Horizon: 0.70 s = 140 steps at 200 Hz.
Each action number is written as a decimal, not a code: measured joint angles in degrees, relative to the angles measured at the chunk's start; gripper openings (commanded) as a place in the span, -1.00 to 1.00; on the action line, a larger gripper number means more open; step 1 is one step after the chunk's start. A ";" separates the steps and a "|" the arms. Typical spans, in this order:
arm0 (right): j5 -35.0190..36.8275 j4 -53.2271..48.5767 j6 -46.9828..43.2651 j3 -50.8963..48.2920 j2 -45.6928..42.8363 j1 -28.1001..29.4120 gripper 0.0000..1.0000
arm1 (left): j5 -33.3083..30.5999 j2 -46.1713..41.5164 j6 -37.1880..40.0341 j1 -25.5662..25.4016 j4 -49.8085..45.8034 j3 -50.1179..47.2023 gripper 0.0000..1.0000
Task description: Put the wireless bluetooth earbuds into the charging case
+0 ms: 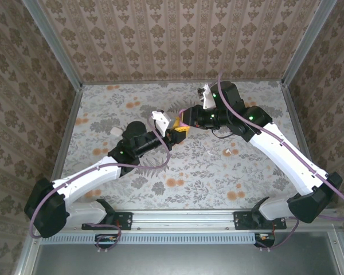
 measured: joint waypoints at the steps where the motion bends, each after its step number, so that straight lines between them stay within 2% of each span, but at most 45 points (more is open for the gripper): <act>1: 0.00 0.00 0.02 0.00 0.00 0.00 -0.50 | 0.00 0.00 0.00 0.00 0.00 0.00 -0.28; 50: 0.11 -0.11 0.02 0.02 0.00 0.00 -0.41 | 0.00 0.00 0.02 0.00 -0.02 0.00 -0.28; 140: 0.20 0.04 0.22 0.02 -1.92 0.00 -0.40 | -0.20 0.00 0.04 0.00 0.55 0.00 -0.28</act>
